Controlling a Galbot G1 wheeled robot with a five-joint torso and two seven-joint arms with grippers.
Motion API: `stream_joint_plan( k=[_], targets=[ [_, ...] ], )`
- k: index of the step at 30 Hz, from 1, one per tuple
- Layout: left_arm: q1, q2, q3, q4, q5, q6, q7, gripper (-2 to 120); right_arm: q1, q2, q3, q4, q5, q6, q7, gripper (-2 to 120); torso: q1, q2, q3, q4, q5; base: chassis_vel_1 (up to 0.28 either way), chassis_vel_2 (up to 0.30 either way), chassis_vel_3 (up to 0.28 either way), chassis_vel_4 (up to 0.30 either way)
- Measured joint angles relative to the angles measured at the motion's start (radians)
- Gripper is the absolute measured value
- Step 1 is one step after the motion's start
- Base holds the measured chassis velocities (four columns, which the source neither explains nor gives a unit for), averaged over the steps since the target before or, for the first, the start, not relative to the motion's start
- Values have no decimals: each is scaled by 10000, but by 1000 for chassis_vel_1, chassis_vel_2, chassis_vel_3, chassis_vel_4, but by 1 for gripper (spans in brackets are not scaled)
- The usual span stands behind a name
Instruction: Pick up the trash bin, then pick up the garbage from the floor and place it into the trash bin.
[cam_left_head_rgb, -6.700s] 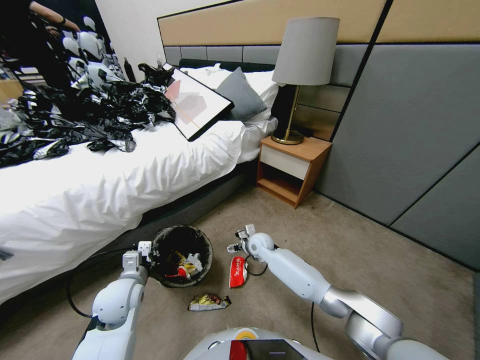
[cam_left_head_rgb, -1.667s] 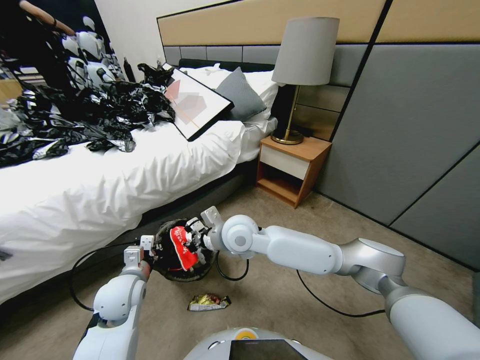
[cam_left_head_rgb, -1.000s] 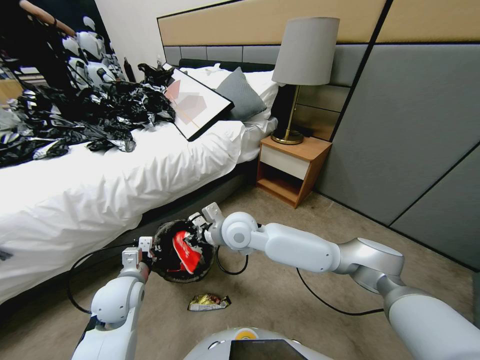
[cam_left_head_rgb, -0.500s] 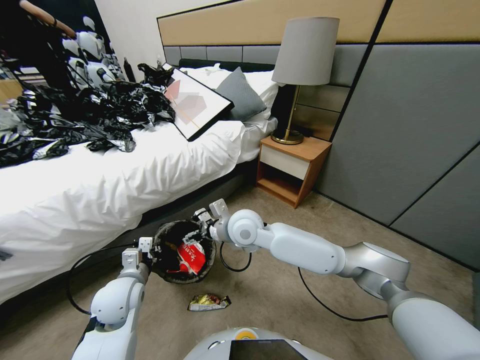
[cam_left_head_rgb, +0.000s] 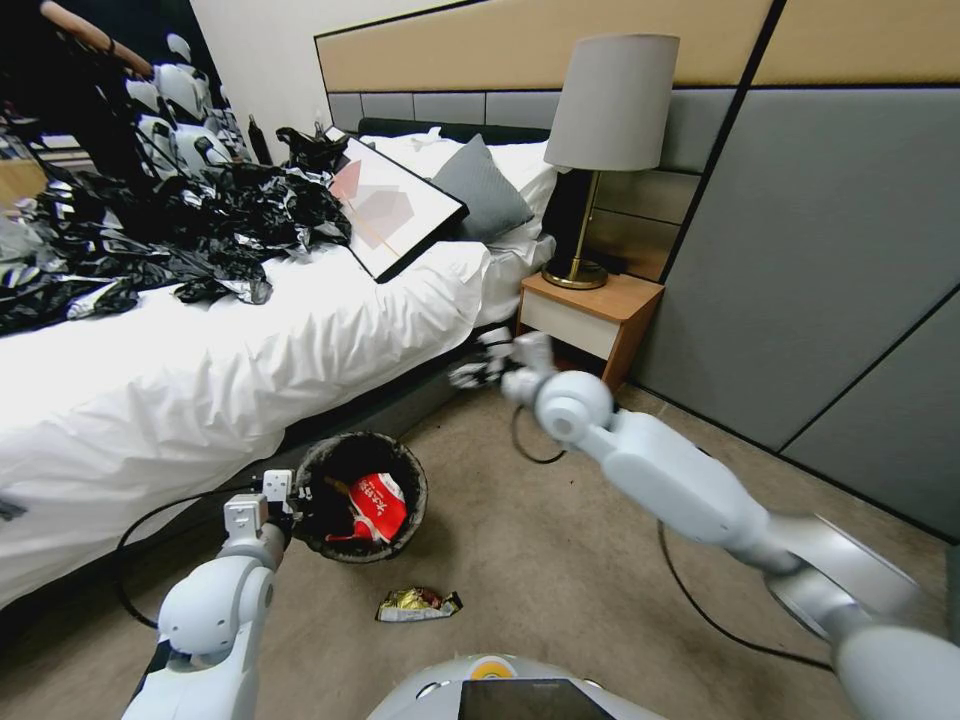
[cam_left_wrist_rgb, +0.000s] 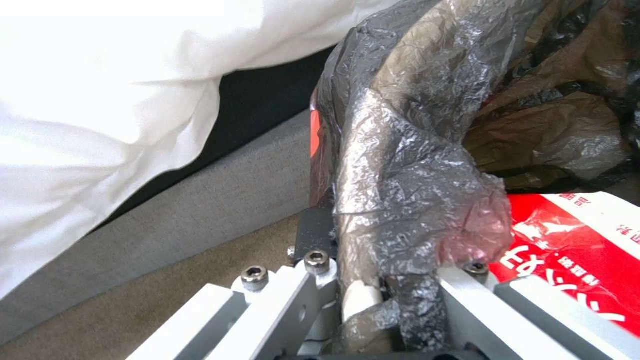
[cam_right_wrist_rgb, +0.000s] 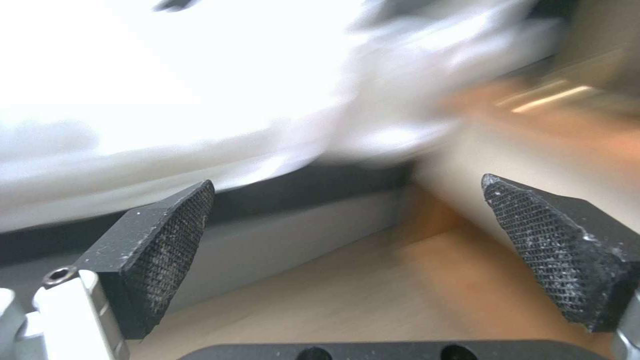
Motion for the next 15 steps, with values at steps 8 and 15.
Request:
stream_joint_plan(
  k=[8, 15],
  targets=[
    [-3, -48, 111, -76, 2, 0, -72, 0, -3632, 890, 3499, -326, -2791, 1467, -1120, 100, 0, -1, 0, 2, -3, 0, 0, 0, 0],
    [-7, 44, 92, -92, -130, 0, -114, 0, -5973, 2508, 5455, -92, -5028, 2524, -1475, 100, 0, -1, 0, 2, -6, 0, 0, 0, 0]
  ],
)
